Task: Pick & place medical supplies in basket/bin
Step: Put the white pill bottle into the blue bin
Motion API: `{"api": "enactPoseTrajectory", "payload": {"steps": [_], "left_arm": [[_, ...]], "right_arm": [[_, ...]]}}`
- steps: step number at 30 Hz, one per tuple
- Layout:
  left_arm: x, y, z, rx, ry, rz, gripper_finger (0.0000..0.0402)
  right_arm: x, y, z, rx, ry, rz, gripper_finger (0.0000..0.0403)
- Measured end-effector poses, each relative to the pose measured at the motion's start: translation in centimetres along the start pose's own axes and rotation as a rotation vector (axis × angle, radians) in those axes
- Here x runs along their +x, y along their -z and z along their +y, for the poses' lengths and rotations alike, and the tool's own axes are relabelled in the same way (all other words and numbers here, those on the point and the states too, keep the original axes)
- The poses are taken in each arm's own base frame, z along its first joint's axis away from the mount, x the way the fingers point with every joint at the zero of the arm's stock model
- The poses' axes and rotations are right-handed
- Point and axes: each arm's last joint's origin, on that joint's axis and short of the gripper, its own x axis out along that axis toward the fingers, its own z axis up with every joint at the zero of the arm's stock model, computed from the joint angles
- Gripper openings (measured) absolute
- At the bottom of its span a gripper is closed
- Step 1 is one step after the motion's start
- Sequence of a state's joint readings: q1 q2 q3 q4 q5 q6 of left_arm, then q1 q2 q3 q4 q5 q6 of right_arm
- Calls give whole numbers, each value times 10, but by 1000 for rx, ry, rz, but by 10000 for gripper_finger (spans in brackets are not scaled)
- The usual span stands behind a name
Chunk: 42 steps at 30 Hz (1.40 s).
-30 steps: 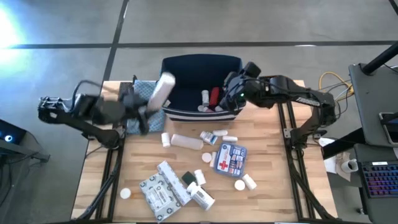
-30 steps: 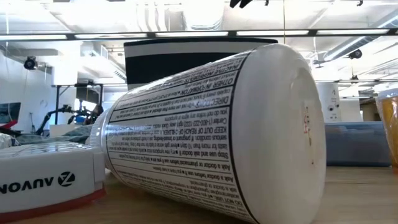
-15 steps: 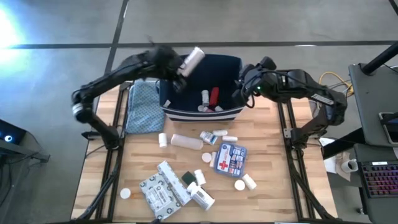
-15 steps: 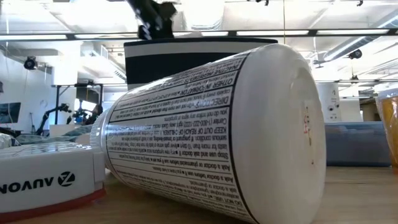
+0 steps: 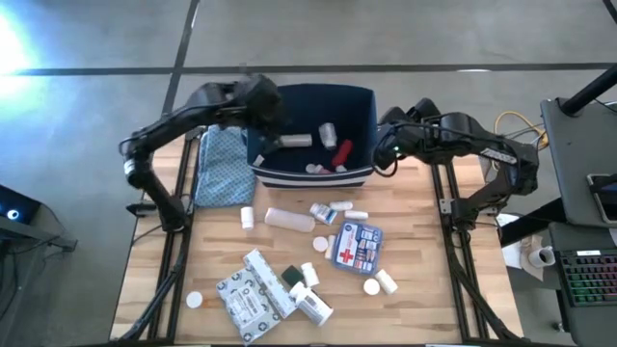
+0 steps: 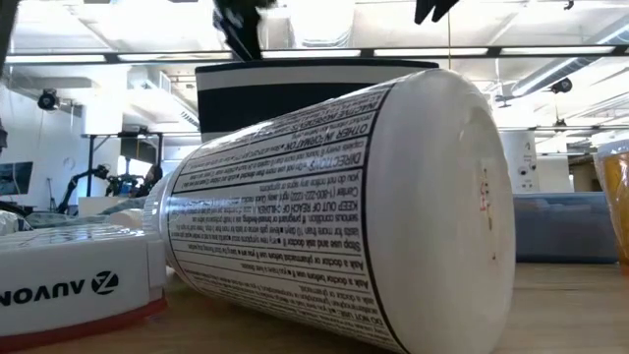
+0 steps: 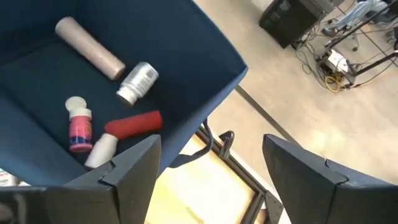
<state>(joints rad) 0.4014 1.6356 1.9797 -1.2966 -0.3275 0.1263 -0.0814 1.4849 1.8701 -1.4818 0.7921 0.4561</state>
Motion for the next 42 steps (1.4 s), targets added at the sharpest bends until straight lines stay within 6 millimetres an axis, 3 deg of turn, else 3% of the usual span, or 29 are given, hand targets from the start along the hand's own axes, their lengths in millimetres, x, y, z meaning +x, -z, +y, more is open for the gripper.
{"api": "enactPoseTrajectory", "payload": {"steps": [5, 10, 14, 19, 23, 27, 30, 42], "left_arm": [[-55, 43, -14, -41, 160, 48, 292], [-69, 92, -38, 28, 353, 39, 292], [-42, 135, -55, -72, 361, 110, 292], [11, 194, -77, -623, 257, 369, 292], [45, 225, -105, -927, 300, 358, 293], [69, 242, -128, -1101, 405, 294, 293], [80, 258, -138, -1123, 361, 369, 293], [74, 257, -139, -1045, 157, 407, 293]], "right_arm": [[13, 8, 11, -39, 9, 35, 275], [25, 11, 23, -60, -23, 36, 269], [33, 7, 31, -47, -76, 4, 265], [37, 6, 35, -15, -106, -1, 265], [37, 7, 35, 5, -103, 7, 267], [37, 7, 34, 8, -103, 5, 263], [37, 7, 34, 8, -103, 5, 260], [37, 7, 34, 8, -103, 5, 259]]}}
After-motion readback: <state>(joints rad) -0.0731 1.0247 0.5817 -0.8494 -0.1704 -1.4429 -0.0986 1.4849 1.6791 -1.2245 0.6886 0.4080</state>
